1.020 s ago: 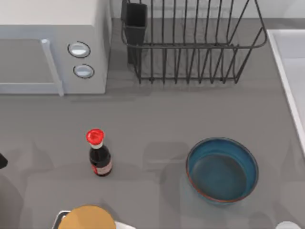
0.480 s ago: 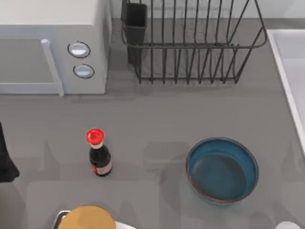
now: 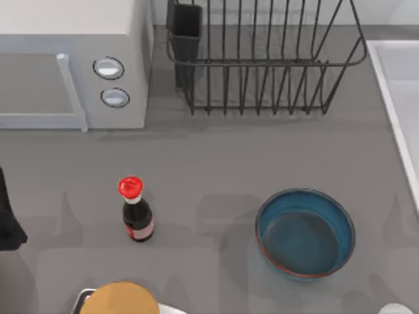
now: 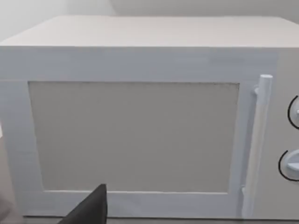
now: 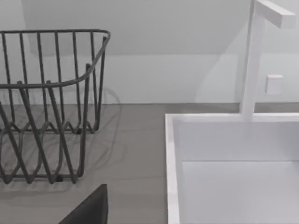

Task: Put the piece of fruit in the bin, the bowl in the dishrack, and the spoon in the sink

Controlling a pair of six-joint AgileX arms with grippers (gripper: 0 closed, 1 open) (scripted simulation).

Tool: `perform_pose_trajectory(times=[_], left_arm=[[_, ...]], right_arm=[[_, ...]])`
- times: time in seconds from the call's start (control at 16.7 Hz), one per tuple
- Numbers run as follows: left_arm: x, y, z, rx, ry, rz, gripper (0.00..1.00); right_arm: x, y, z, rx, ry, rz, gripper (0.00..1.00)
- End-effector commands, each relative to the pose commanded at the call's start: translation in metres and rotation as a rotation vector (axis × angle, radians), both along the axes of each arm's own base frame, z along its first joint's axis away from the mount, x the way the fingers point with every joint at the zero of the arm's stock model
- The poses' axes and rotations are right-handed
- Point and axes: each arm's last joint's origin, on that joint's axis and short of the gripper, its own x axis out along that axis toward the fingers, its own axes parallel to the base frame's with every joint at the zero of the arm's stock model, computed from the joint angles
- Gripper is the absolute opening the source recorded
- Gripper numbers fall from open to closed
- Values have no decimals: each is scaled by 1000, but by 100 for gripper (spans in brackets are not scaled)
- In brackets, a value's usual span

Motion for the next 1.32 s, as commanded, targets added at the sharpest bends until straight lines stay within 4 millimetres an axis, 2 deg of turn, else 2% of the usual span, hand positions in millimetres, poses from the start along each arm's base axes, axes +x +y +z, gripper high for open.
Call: perform_pose_trajectory(times=[0.3, 0.54, 0.72, 0.9, 1.14, 1.32], left_arm=[[0, 0, 0, 0, 0, 0, 100], [0, 0, 0, 0, 0, 0, 100], [0, 0, 0, 0, 0, 0, 100], [0, 0, 0, 0, 0, 0, 100], [0, 0, 0, 0, 0, 0, 100], [0, 0, 0, 0, 0, 0, 100]], right_arm=[[14, 13, 43, 75, 295, 81, 100], [55, 37, 67, 110, 706, 120, 100], [91, 63, 71, 101, 1010, 110, 100], [120, 90, 71, 69, 1237, 79, 100], [151, 124, 63, 6, 1439, 23, 100], [161, 139, 58, -25, 1504, -4, 100]])
